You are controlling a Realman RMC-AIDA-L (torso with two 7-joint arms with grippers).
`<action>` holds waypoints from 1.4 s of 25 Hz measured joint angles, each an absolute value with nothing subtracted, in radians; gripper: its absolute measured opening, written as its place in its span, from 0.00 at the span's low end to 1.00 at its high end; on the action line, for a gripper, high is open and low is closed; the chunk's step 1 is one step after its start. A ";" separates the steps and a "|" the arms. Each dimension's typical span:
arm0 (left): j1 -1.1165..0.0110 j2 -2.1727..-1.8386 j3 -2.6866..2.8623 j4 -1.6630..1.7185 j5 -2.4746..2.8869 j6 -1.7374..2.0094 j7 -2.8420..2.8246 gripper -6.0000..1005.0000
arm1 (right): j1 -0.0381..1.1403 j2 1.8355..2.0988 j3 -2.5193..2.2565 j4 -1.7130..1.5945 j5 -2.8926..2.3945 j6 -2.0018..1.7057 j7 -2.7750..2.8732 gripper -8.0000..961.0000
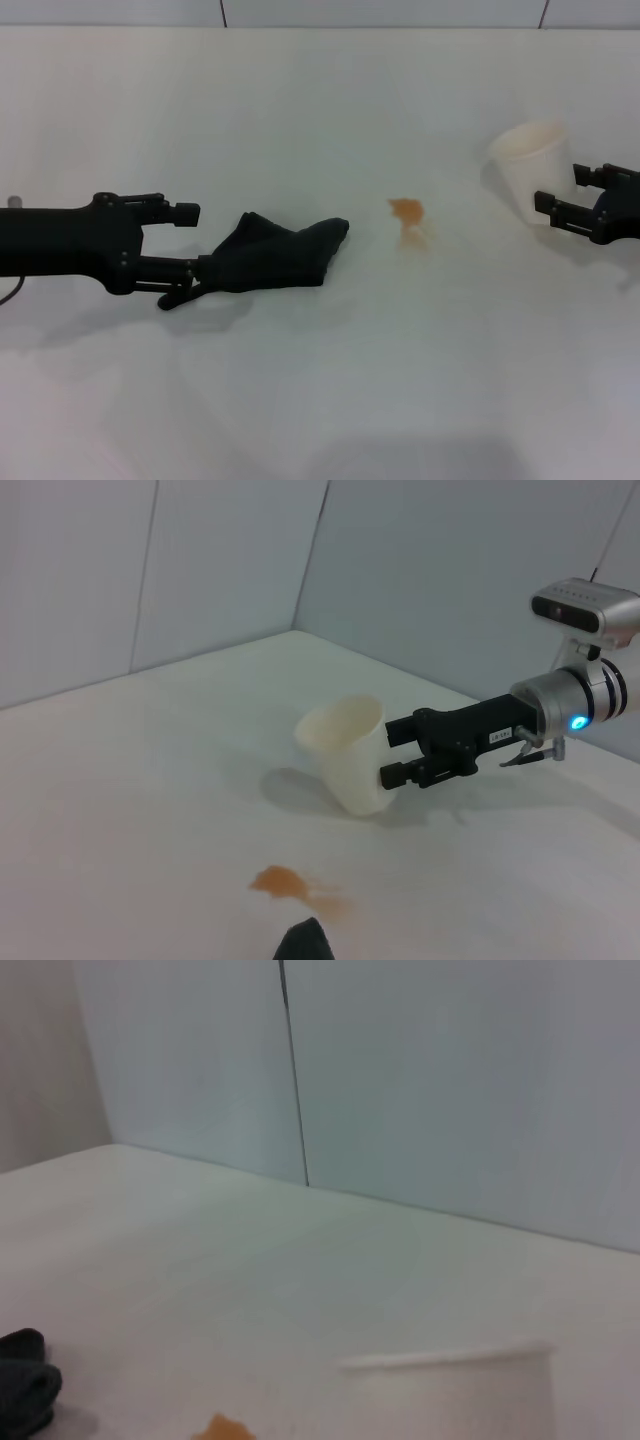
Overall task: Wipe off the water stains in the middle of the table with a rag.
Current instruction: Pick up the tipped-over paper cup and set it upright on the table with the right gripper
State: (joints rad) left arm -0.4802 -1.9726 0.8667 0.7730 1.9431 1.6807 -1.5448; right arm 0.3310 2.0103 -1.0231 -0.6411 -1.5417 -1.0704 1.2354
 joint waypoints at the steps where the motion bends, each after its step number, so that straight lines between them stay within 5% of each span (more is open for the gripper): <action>1: -0.481 -1.973 0.867 0.773 1.944 1.681 -1.545 0.85 | 0.331 2.010 -1.023 -0.638 -1.542 -1.070 1.235 0.69; 21: -0.478 -1.973 0.867 0.773 1.947 1.682 -1.545 0.85 | 0.325 2.007 -1.023 -0.617 -1.545 -1.085 1.231 0.71; 26: -0.475 -1.973 0.867 0.773 1.946 1.682 -1.545 0.84 | 0.312 2.007 -1.023 -0.629 -1.544 -1.093 1.235 0.88; 35: -0.472 -1.973 0.867 0.773 1.941 1.684 -1.546 0.84 | 0.224 2.006 -1.022 -0.711 -1.540 -1.175 1.243 0.91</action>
